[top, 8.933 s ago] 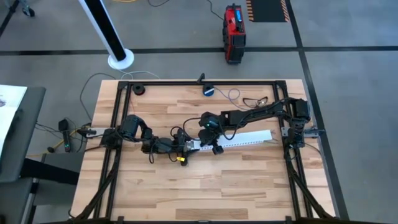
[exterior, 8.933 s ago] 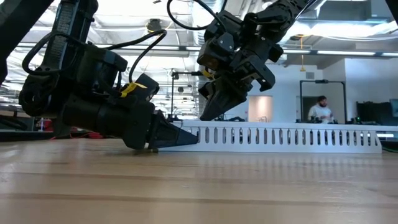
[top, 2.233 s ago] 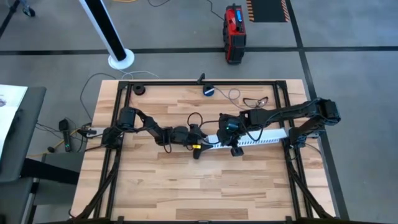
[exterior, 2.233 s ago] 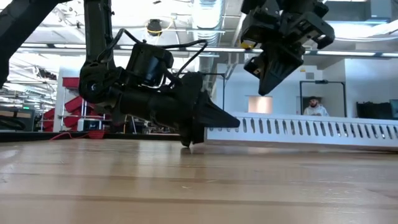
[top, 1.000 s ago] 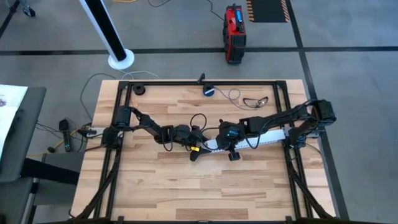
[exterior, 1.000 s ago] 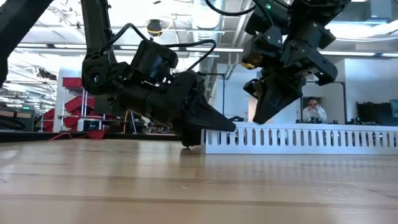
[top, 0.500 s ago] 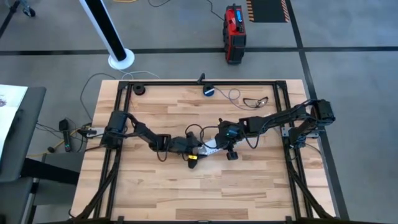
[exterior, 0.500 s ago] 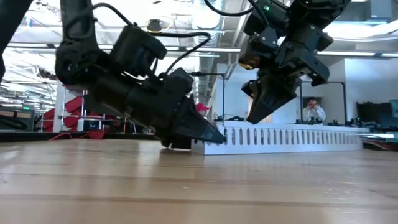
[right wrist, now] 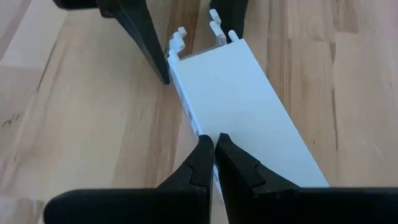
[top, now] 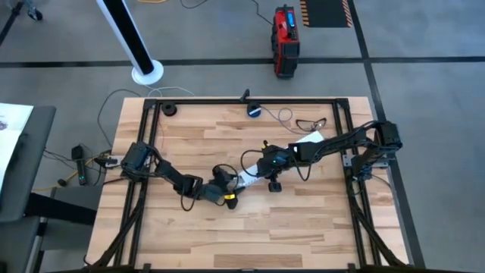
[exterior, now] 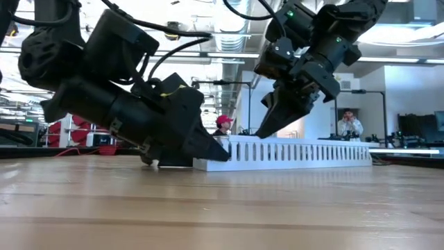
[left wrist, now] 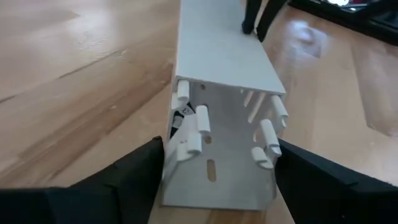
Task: Ziptie cables
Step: Close the white cable duct
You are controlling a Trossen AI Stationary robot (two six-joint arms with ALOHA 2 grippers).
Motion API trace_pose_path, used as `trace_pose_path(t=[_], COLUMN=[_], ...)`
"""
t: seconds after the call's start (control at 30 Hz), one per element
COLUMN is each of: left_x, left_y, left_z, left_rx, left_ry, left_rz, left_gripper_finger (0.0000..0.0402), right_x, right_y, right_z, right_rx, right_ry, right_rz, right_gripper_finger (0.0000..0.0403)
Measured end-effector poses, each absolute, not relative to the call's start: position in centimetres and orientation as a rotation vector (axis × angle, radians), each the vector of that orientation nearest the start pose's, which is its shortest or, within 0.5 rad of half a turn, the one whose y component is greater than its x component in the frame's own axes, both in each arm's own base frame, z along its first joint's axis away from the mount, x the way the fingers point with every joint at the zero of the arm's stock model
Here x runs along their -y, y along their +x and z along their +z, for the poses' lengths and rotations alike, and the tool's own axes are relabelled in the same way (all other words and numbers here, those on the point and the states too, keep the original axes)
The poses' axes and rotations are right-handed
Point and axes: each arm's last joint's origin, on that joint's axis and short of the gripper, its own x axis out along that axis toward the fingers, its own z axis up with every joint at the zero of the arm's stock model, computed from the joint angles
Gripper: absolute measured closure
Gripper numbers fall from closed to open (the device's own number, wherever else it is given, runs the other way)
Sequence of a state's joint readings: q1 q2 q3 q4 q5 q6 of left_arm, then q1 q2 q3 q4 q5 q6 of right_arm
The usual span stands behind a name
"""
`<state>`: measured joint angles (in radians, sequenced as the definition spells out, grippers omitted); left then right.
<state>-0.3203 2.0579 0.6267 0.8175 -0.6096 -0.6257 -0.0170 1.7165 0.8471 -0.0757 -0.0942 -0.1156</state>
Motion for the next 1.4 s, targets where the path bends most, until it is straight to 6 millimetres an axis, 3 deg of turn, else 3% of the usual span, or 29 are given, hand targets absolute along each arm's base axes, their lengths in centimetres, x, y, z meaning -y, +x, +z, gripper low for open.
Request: trace_pose_path(t=[0.57,0.8,1.2,1.4], left_x=[8.7,8.6,8.4,8.4], left_y=[29.4,29.3,29.0,29.0], left_z=[4.6,4.6,4.5,4.4], left_rx=[-0.409,-0.4,-0.373,-0.37], left_ry=[-0.326,-0.314,-0.298,-0.304], left_rz=[0.585,0.611,0.684,0.69], left_gripper_finger=[0.0125,0.0151,0.0154,0.0155], right_x=[0.9,1.0,1.2,2.1], right_y=[32.7,33.9,35.1,34.8], right_z=[14.7,16.4,18.7,17.7], right_rx=[-0.911,-0.908,-0.9,-0.986], right_ry=[-0.007,-0.033,-0.135,-0.182], right_rz=[0.086,0.077,-0.002,-0.006], right_gripper_finger=[0.0386,0.0386,0.0388,0.0401])
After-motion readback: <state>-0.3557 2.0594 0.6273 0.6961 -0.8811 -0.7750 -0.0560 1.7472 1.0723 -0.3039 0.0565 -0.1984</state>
